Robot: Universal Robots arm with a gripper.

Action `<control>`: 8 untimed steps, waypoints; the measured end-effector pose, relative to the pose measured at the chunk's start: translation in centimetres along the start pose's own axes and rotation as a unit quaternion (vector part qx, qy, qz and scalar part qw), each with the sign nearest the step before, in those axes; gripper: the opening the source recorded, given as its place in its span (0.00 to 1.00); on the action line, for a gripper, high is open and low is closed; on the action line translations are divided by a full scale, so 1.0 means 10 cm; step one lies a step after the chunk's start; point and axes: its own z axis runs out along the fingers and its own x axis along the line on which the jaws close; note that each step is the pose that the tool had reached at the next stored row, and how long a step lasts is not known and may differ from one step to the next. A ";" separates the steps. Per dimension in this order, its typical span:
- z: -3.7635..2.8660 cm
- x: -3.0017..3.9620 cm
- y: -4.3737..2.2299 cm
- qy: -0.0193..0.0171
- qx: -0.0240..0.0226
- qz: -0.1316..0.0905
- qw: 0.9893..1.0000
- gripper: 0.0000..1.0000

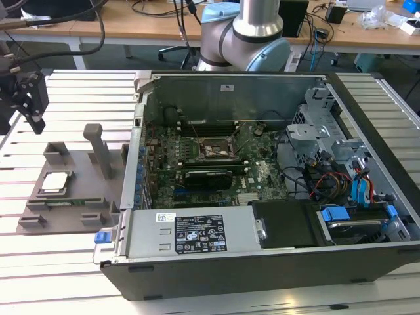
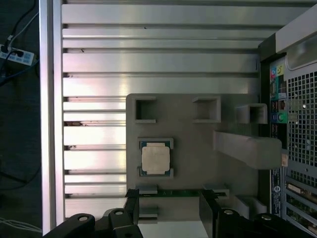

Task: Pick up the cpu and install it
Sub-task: 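Pick up the cpu and move it towards the insertion slot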

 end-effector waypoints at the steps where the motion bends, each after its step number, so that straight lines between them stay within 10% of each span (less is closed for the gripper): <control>1: 0.005 0.000 0.000 0.000 0.000 0.000 1.000 0.60; 8: 0.043 0.001 0.000 0.000 0.000 0.000 1.000 0.60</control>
